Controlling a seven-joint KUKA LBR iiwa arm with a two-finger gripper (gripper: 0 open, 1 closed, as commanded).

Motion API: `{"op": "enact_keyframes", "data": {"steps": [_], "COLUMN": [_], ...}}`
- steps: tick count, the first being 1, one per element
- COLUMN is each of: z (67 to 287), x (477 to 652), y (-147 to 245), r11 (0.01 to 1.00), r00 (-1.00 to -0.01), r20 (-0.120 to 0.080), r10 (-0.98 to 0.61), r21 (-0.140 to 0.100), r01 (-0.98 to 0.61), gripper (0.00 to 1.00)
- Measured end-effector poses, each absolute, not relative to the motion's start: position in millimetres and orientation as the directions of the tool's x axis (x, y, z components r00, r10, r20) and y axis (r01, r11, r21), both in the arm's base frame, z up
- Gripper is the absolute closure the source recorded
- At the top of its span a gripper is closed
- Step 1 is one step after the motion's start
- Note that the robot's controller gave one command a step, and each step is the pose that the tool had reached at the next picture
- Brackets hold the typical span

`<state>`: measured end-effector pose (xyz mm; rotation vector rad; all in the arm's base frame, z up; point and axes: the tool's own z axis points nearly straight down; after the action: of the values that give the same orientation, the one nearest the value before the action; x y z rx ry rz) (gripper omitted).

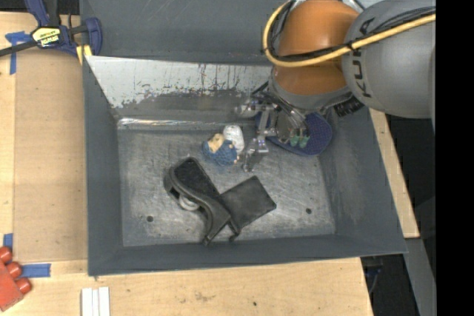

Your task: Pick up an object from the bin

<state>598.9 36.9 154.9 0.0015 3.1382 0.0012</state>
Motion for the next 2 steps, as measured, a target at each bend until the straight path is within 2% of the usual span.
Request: {"op": "enact_keyframes", "data": {"steps": [1, 2], "z": [75.3, 78.1], "x": [620.1, 624.9], "y": [53.5, 51.5], "r11": [0.967, 0.967], "r00": [-0.967, -0.967], "r20": [-0.003, -0.024], "r10": [0.253, 0.255], "r21": [0.002, 0.005], "r01": [0.253, 0.255], "gripper": [0.0, 1.0]}}
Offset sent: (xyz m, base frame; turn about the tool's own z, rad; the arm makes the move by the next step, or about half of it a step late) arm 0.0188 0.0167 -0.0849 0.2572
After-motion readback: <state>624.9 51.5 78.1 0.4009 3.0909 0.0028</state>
